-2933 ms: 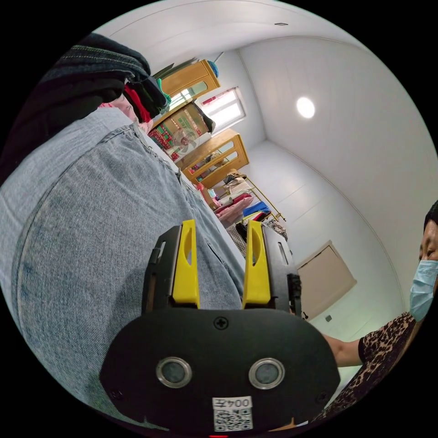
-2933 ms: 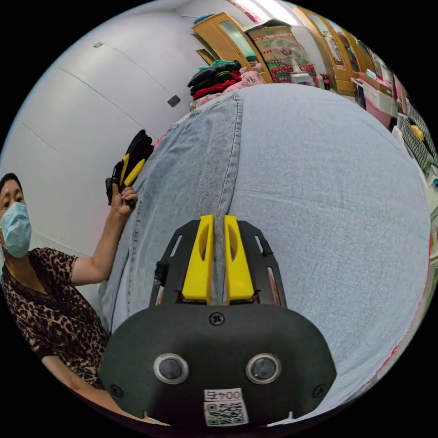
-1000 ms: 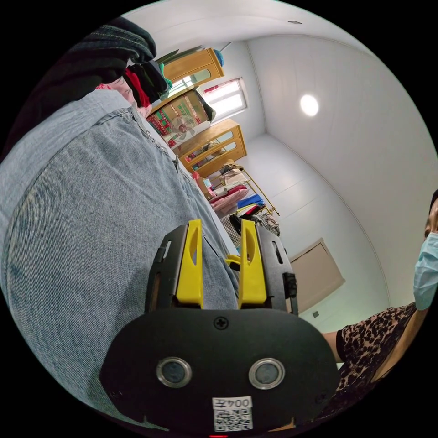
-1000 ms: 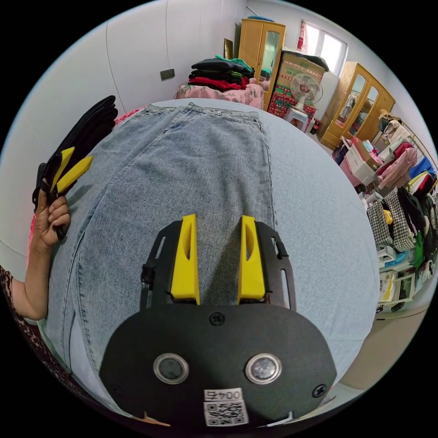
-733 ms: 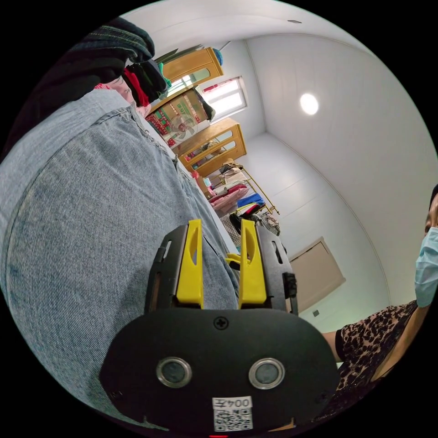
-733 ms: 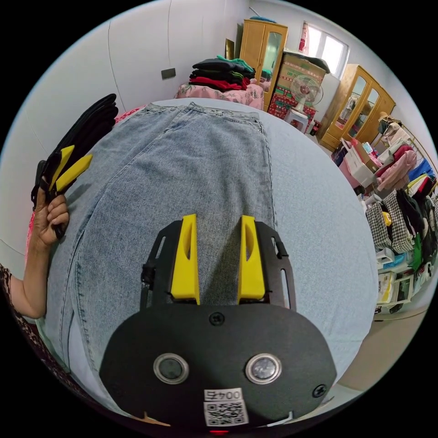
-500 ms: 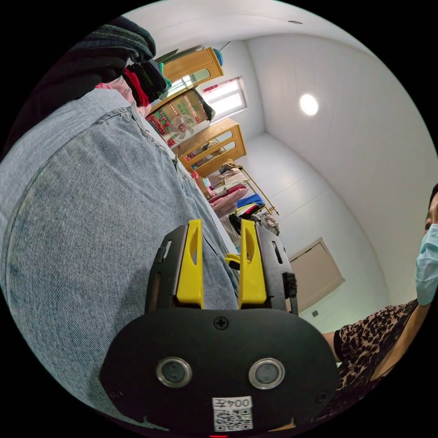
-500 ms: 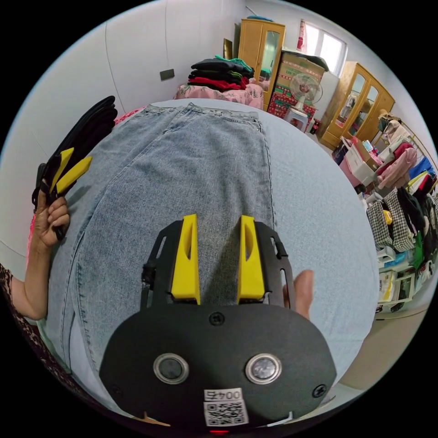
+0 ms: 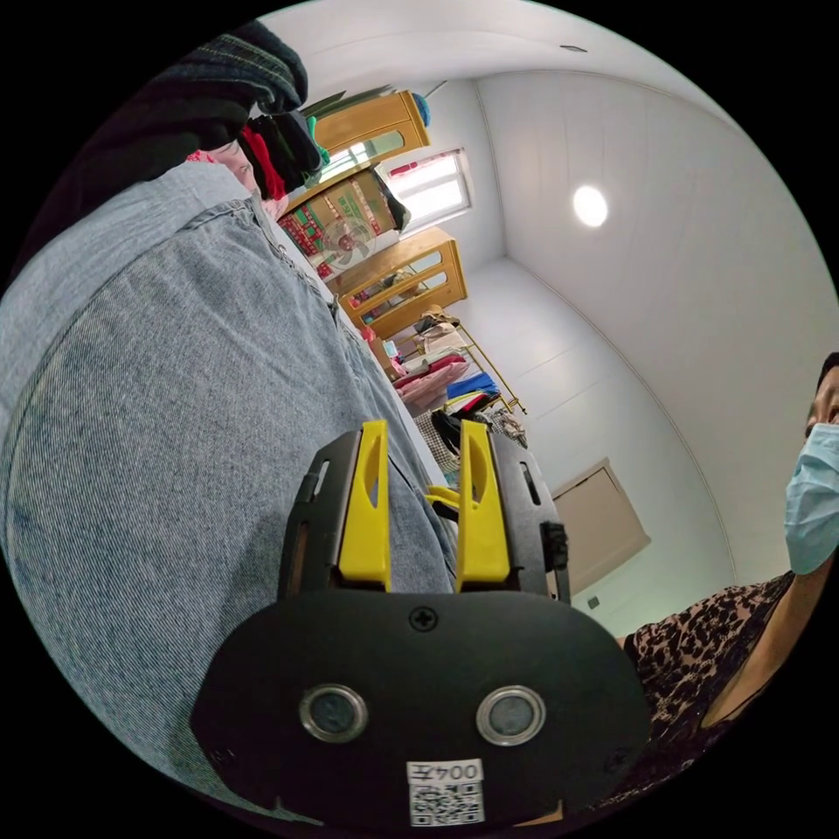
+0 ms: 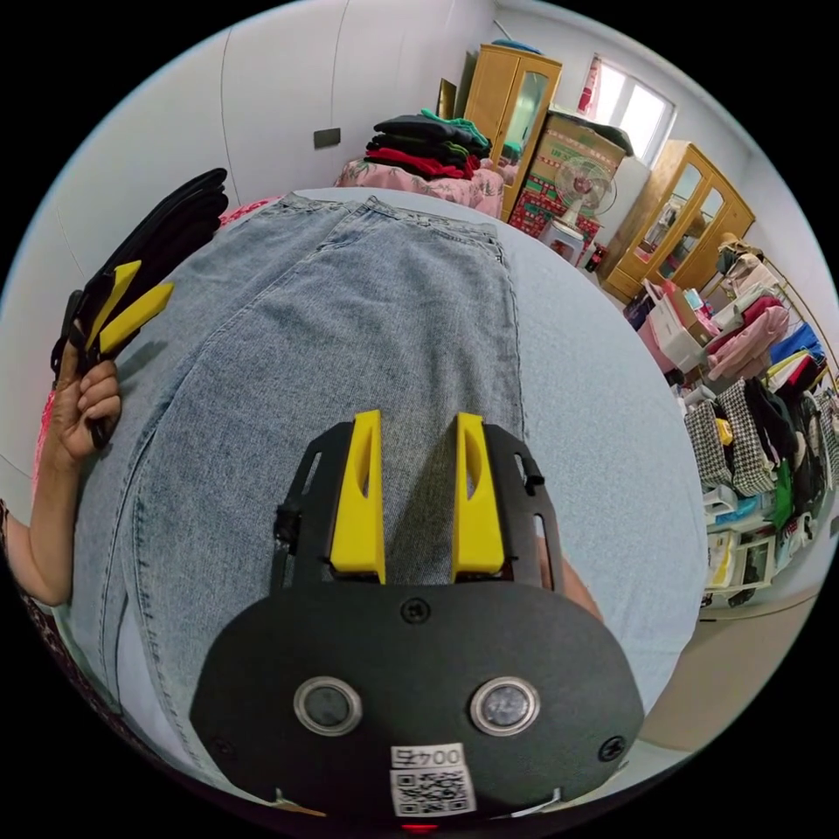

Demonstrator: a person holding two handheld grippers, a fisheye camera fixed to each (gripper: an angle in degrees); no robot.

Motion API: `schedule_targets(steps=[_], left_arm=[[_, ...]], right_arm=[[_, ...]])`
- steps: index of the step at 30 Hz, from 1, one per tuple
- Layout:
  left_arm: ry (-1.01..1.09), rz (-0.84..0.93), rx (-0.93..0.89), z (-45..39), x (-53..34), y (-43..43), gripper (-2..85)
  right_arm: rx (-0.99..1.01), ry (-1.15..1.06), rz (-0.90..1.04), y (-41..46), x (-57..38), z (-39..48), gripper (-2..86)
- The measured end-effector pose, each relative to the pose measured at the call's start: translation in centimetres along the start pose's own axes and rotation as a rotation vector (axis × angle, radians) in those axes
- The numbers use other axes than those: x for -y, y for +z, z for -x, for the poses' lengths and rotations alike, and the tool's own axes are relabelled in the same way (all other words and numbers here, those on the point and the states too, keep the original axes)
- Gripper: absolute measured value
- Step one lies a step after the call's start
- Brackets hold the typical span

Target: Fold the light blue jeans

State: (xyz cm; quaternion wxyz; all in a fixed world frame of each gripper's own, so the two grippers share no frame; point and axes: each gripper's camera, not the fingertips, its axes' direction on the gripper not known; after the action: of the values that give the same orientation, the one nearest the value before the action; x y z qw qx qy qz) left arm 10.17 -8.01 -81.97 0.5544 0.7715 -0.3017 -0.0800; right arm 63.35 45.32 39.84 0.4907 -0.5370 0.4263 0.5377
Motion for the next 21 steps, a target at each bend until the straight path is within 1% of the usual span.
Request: schedule_targets(steps=[4,7,11,14,16,18,19,21], left_arm=[[0.01,0.01,0.014,-0.3,-0.3,-0.2,12.0],[0.007,0.005,0.019,-0.4,-0.5,-0.4,12.0],[0.009,0.007,0.023,-0.6,-0.7,-0.6,12.0],[0.011,0.011,0.027,-0.7,-0.9,-0.7,12.0],[0.009,0.009,0.032,-0.8,-1.1,-0.9,12.0],[0.013,0.008,0.043,-1.0,-1.2,-1.0,11.9],[0.021,0.006,0.061,-1.2,-1.3,-1.0,11.9],[0.04,0.003,0.086,-1.6,-1.4,-1.1,12.0]], right_arm=[[0.033,0.035,0.013,-0.5,0.7,-1.2,12.6],[0.108,0.068,0.008,-1.1,0.9,-2.7,13.0],[0.058,0.055,0.019,-1.8,1.7,-3.2,11.8],[0.107,0.035,0.063,-2.3,3.2,-4.7,8.7],[0.138,0.085,0.034,-2.9,4.7,-6.8,7.9],[0.204,0.164,-0.015,-3.0,7.1,-10.2,9.2],[0.229,0.185,-0.011,-2.8,7.7,-11.2,9.5],[0.342,0.278,0.032,-1.3,10.0,-15.0,10.4]])
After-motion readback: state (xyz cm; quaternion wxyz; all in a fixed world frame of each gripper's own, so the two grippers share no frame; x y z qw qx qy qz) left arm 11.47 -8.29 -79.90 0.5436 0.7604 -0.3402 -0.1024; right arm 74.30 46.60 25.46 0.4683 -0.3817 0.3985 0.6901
